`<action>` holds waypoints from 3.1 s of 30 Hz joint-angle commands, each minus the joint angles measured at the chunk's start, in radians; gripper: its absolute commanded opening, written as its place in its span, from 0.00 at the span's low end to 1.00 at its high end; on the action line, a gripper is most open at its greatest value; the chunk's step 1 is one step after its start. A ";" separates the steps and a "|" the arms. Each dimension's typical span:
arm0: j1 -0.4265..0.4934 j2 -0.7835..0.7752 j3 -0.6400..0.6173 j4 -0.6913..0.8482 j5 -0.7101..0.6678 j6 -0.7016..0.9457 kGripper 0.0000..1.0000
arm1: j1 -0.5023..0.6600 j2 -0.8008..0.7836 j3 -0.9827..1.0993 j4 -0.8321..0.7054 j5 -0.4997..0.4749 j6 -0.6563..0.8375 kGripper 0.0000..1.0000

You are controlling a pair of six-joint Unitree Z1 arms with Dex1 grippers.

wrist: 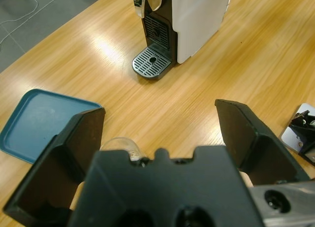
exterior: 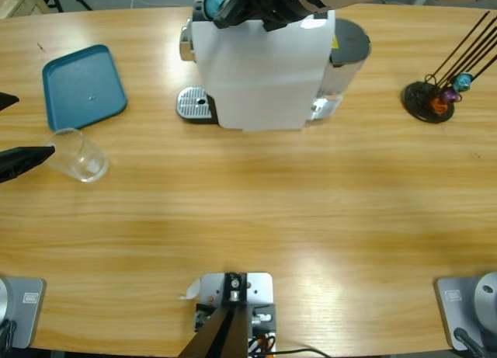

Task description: Pour coffee

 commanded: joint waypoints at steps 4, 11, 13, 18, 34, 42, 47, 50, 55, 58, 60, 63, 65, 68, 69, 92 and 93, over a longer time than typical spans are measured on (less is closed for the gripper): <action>0.004 -0.003 0.051 -0.029 0.010 -0.016 0.97 | -0.040 0.052 -0.005 0.013 -0.071 -0.030 0.00; 0.003 -0.004 0.058 -0.030 0.008 -0.022 0.97 | -0.034 0.034 0.002 -0.016 -0.174 -0.010 0.98; 0.003 -0.008 0.062 -0.030 0.008 -0.024 0.97 | -0.031 0.024 -0.001 -0.022 -0.185 -0.009 1.00; 0.003 -0.011 0.067 -0.031 0.007 -0.028 0.97 | 0.008 -0.009 -0.021 -0.035 -0.183 -0.001 1.00; 0.003 -0.078 0.076 -0.020 0.001 -0.041 0.97 | 0.118 0.034 -0.133 0.106 -0.227 0.072 0.47; 0.003 -0.065 0.086 -0.025 0.002 -0.041 0.97 | 0.109 0.112 -0.307 0.320 -0.216 0.263 0.25; 0.004 -0.054 0.091 -0.031 0.002 -0.044 0.97 | 0.109 0.135 -0.329 0.373 -0.186 0.315 0.26; 0.003 -0.062 0.096 -0.031 0.004 -0.046 0.97 | 0.109 0.134 -0.324 0.374 -0.177 0.337 0.28; 0.003 -0.055 0.097 -0.032 0.004 -0.047 0.97 | 0.105 0.140 -0.315 0.372 -0.175 0.347 0.35; 0.003 -0.055 0.101 -0.032 0.004 -0.047 0.97 | 0.096 0.148 -0.313 0.365 -0.160 0.347 0.35; 0.003 -0.055 0.101 -0.032 0.005 -0.047 0.97 | 0.092 0.155 -0.313 0.365 -0.157 0.347 0.35; 0.003 -0.057 0.102 -0.032 0.007 -0.047 0.97 | 0.088 0.157 -0.298 0.365 -0.163 0.348 0.35; 0.003 -0.054 0.103 -0.034 0.007 -0.048 0.97 | 0.086 0.154 -0.289 0.365 -0.163 0.349 0.35; 0.004 -0.049 0.104 -0.040 0.007 -0.048 0.97 | 0.080 0.150 -0.281 0.365 -0.160 0.349 0.34; 0.004 -0.049 0.104 -0.040 0.007 -0.048 0.97 | 0.078 0.150 -0.279 0.365 -0.158 0.349 0.34; 0.003 -0.055 0.108 -0.040 0.007 -0.048 0.97 | 0.062 0.173 -0.269 0.360 -0.140 0.352 0.14; 0.004 -0.056 0.109 -0.040 0.007 -0.048 0.97 | 0.063 0.172 -0.269 0.360 -0.141 0.351 0.11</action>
